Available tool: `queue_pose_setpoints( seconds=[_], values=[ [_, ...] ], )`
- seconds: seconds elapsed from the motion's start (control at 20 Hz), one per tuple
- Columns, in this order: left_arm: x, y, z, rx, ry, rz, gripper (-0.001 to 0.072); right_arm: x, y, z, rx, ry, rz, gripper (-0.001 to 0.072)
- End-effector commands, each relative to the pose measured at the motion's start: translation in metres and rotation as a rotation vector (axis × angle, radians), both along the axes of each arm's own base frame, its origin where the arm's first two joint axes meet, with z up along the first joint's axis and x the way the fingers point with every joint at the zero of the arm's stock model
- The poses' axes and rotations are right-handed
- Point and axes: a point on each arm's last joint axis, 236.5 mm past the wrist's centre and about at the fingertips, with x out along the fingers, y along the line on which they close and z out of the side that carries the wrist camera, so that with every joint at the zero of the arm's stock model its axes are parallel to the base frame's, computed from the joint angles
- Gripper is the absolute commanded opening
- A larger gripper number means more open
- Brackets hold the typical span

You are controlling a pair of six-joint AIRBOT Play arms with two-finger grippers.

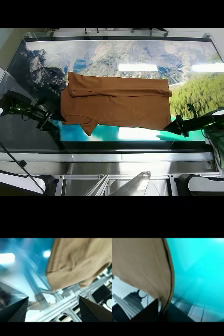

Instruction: Fold the shirts.

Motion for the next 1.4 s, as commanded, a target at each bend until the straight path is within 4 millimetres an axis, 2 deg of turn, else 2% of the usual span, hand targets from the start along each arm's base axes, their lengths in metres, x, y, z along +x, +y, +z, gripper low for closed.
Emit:
queue_pose_setpoints(
  seconds=[0.0,0.1,0.25,0.3,0.35,0.4,0.45,0.7,0.8,0.95,1.0,1.05,1.1,1.2,1.35],
  values=[
    [0.004,-0.009,-0.018,0.051,-0.046,-0.018,0.0694,0.025,0.005,0.0,-0.01,-0.095,-0.049,0.0018],
    [0.013,-0.014,-0.026,0.085,-0.085,-0.031,0.0695,0.026,0.004,0.0,-0.014,-0.099,-0.047,0.0017],
    [0.024,-0.021,-0.031,0.116,-0.135,-0.05,0.0616,0.025,0.005,0.0,-0.013,-0.099,-0.044,0.0017],
    [0.027,-0.024,-0.029,0.118,-0.147,-0.061,0.0612,0.025,0.005,0.0,-0.012,-0.099,-0.044,0.0017],
    [0.03,-0.027,-0.026,0.115,-0.156,-0.077,0.0446,0.025,0.006,0.001,-0.009,-0.097,-0.042,0.0017],
    [0.033,-0.029,-0.021,0.108,-0.167,-0.096,0.0141,0.024,0.007,0.002,-0.002,-0.095,-0.037,0.0017],
    [0.037,-0.029,-0.016,0.098,-0.19,-0.116,0.002,0.023,0.008,0.003,0.004,-0.093,-0.034,0.0017],
    [0.071,-0.02,0.019,0.133,-0.324,-0.117,0.0021,0.02,0.011,0.01,0.02,-0.1,-0.019,0.0017],
    [0.068,-0.023,0.031,0.117,-0.342,-0.149,0.0022,0.021,0.011,0.012,0.018,-0.105,-0.018,0.0017],
    [0.053,-0.025,0.041,0.08,-0.317,-0.198,0.0021,0.021,0.012,0.012,0.02,-0.105,-0.017,0.0017],
    [0.043,-0.025,0.046,0.045,-0.299,-0.229,0.0054,0.021,0.012,0.012,0.021,-0.104,-0.017,0.0017],
    [0.032,-0.023,0.052,0.01,-0.276,-0.256,0.0226,0.02,0.012,0.012,0.022,-0.103,-0.016,0.0017],
    [0.028,-0.016,0.056,0.0,-0.264,-0.246,0.0294,0.02,0.012,0.013,0.024,-0.103,-0.015,0.0017],
    [0.034,0.011,0.06,0.04,-0.31,-0.143,0.0293,0.02,0.012,0.013,0.024,-0.104,-0.015,0.0017],
    [0.051,0.041,0.072,0.023,-0.479,0.159,0.0295,0.021,0.011,0.012,0.017,-0.111,-0.015,0.0017]
  ],
)
